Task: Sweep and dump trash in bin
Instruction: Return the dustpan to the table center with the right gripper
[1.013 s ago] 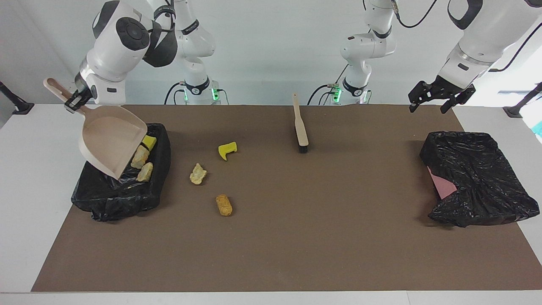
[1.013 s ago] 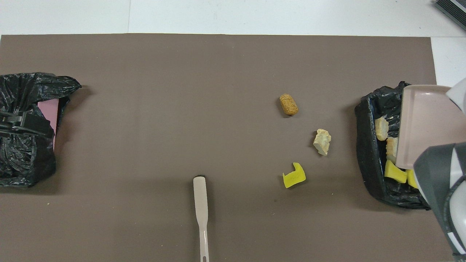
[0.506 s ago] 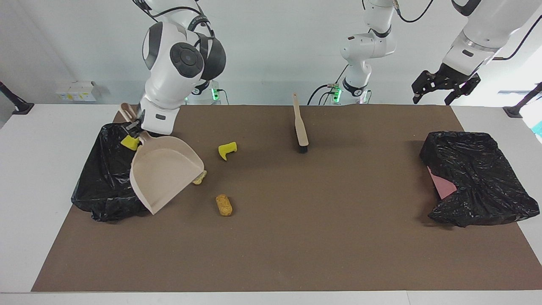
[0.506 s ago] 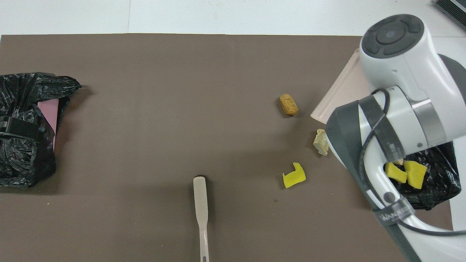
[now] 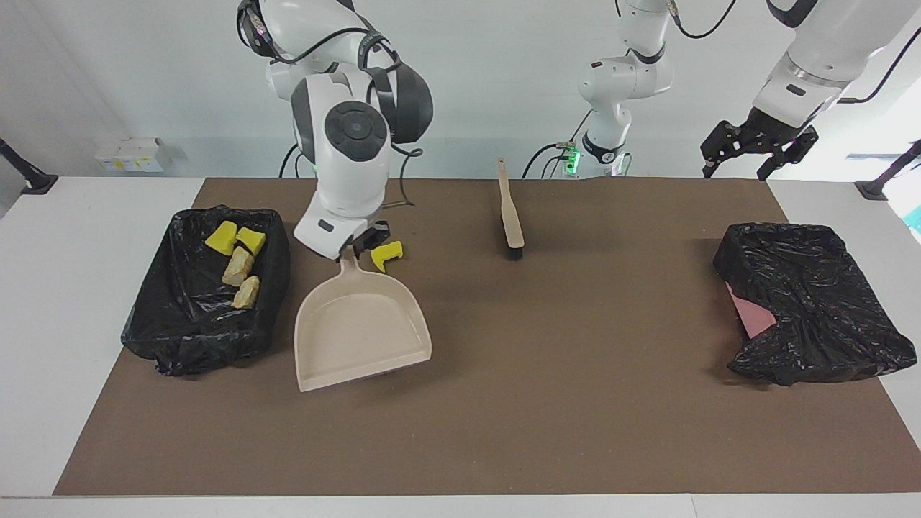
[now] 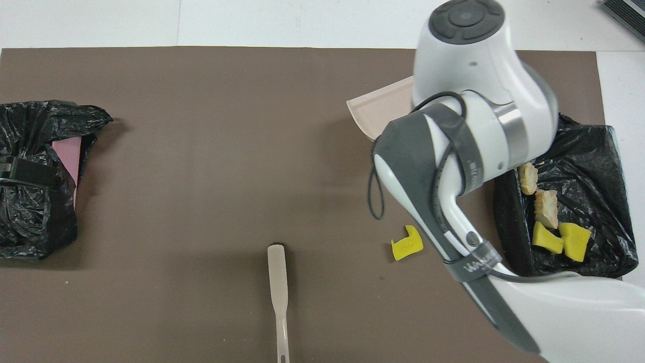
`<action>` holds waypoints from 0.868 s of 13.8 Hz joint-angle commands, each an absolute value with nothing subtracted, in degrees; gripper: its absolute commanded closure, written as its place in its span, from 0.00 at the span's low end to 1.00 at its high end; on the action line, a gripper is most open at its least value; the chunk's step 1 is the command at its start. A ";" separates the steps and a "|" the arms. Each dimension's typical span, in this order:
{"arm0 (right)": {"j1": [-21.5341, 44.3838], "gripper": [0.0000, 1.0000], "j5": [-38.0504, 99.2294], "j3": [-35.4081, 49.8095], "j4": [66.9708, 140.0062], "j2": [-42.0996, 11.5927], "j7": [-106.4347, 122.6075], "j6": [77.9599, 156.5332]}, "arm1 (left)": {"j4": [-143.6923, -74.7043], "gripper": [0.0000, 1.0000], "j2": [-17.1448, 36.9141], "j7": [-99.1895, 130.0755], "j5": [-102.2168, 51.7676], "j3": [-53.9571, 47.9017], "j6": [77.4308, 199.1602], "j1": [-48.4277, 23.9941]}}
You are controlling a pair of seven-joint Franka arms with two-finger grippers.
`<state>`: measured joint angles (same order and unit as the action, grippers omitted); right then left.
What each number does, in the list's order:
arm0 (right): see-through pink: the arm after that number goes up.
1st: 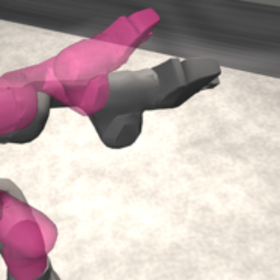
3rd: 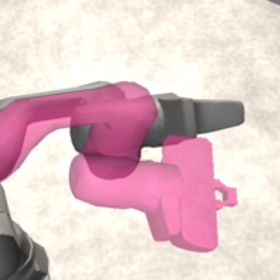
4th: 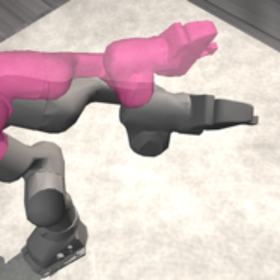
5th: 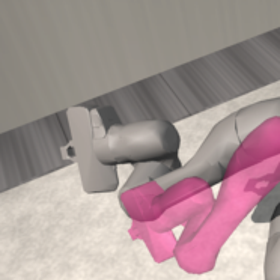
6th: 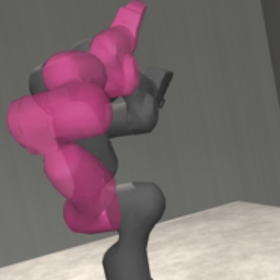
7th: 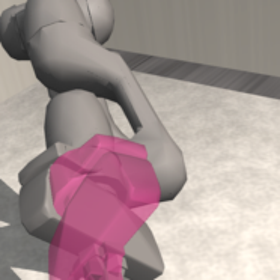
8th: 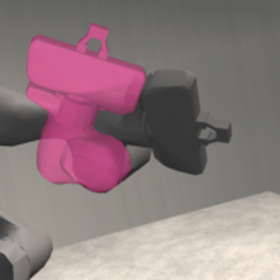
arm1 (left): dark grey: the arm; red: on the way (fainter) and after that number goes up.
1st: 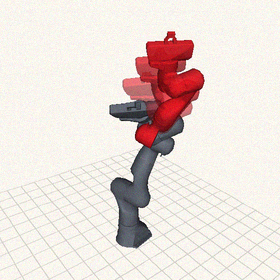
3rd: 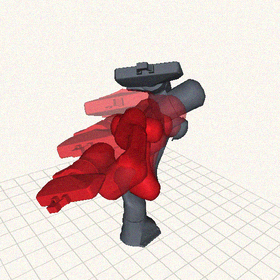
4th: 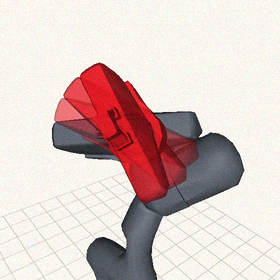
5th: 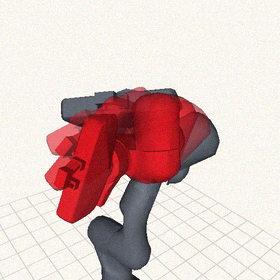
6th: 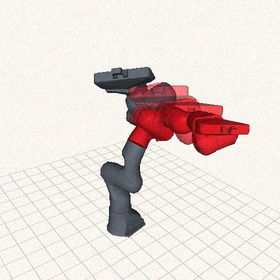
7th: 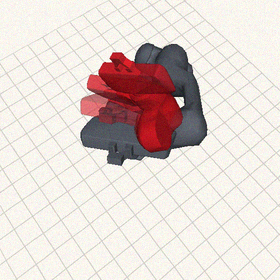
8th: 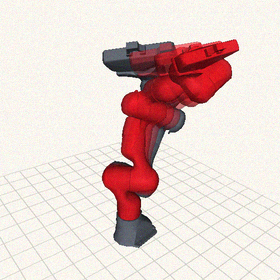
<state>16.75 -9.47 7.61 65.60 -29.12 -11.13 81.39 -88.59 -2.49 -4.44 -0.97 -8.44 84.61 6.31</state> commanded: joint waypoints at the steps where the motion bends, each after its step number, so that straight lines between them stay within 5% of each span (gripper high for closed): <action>1: 19.85 1.00 -5.37 7.38 59.16 -34.97 -20.62 84.01 | -92.46 0.00 -5.01 -6.06 -0.88 -8.44 87.45 6.86; 12: 31.82 1.00 3.69 7.38 60.20 -41.40 -40.08 102.39 | -93.60 0.00 -5.62 -6.86 -0.79 -8.44 87.19 6.68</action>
